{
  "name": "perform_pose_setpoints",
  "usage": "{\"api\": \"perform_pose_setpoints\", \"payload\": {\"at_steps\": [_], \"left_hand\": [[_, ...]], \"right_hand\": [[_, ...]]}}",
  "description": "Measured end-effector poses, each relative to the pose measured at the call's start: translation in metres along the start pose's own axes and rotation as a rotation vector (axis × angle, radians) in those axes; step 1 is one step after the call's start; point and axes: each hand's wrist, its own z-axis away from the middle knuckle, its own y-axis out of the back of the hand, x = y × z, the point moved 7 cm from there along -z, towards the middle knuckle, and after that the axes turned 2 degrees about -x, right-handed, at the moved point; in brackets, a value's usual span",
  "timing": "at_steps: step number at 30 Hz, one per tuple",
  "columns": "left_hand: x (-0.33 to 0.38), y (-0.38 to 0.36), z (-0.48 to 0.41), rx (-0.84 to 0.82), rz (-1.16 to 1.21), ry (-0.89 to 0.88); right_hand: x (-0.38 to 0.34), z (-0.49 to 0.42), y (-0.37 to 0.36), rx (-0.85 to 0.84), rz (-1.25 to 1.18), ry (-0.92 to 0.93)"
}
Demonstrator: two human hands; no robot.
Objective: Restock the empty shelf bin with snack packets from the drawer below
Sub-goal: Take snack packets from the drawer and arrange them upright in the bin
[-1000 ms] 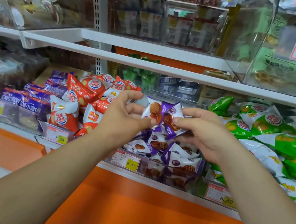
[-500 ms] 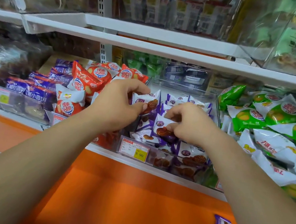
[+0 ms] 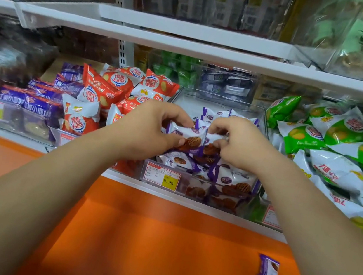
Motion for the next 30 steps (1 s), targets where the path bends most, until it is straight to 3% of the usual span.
{"api": "perform_pose_setpoints", "payload": {"at_steps": [4, 13, 18, 22, 24, 27, 30], "left_hand": [[-0.001, -0.011, -0.001, -0.031, -0.022, -0.022], [-0.011, -0.021, -0.001, -0.012, -0.01, 0.02], [-0.008, -0.025, -0.005, 0.049, 0.043, 0.034], [-0.001, -0.02, -0.009, 0.107, 0.129, 0.002], [-0.009, -0.024, -0.011, 0.023, 0.016, 0.086], [-0.015, -0.041, -0.009, -0.184, -0.404, 0.165], [-0.02, -0.057, -0.007, -0.285, -0.497, 0.268]], "right_hand": [[-0.001, 0.003, -0.009, -0.076, -0.005, 0.005], [-0.006, 0.003, -0.006, -0.08, 0.063, -0.014], [-0.026, 0.009, 0.015, -0.138, -0.193, 0.135], [-0.02, 0.009, 0.016, -0.032, -0.325, 0.126], [-0.011, 0.008, 0.017, 0.001, -0.323, 0.085], [0.002, 0.009, 0.026, 0.078, -0.399, 0.018], [0.007, 0.009, 0.027, 0.122, -0.448, -0.009]]}}
